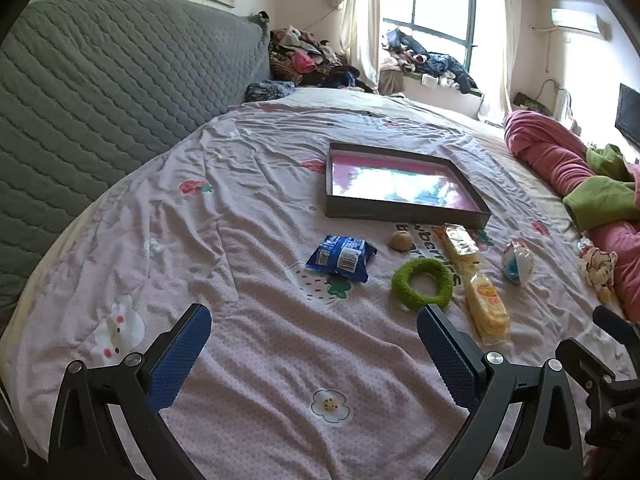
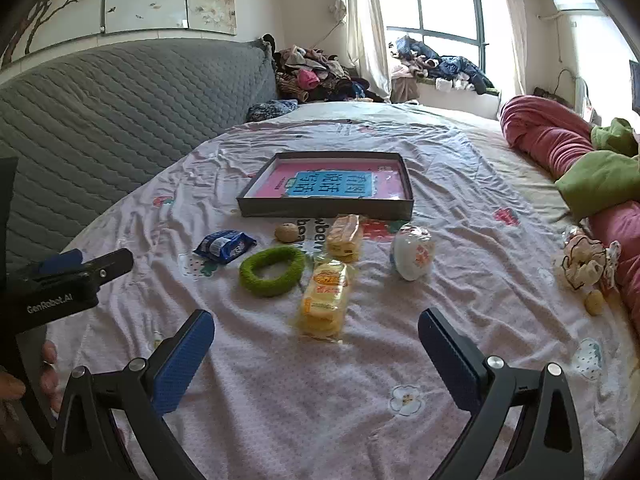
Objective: Organize objects
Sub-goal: 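Move both open grippers toward the blue packet and yellow bread packet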
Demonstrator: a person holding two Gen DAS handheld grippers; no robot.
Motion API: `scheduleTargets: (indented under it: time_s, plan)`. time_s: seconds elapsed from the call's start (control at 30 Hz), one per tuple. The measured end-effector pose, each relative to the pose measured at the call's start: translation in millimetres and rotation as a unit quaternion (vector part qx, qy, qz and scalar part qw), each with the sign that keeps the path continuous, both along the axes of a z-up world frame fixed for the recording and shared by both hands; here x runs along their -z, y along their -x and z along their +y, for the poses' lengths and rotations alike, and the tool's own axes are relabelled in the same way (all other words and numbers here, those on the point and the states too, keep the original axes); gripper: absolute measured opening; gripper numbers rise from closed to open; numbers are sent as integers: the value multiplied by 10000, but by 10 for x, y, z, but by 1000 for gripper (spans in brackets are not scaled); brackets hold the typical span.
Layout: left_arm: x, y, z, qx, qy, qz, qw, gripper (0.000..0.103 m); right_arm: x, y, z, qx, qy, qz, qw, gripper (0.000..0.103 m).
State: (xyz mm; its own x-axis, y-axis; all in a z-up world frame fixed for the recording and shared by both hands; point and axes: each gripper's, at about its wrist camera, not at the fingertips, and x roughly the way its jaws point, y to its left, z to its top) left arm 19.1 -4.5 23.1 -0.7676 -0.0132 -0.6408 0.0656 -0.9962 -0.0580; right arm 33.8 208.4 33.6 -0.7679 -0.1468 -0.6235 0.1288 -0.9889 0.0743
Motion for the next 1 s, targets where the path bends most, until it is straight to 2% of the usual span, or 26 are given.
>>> scheduleTargets:
  time_s: [0.5,1.0]
  plan:
    - [-74,27,9,85,-43,49,9999,103,-160,24,-21,151,42,-87,9998,103]
    - [-108,-7,39,102,-61,79,9999,103,-164,6,9,221,54,-176,9996,103]
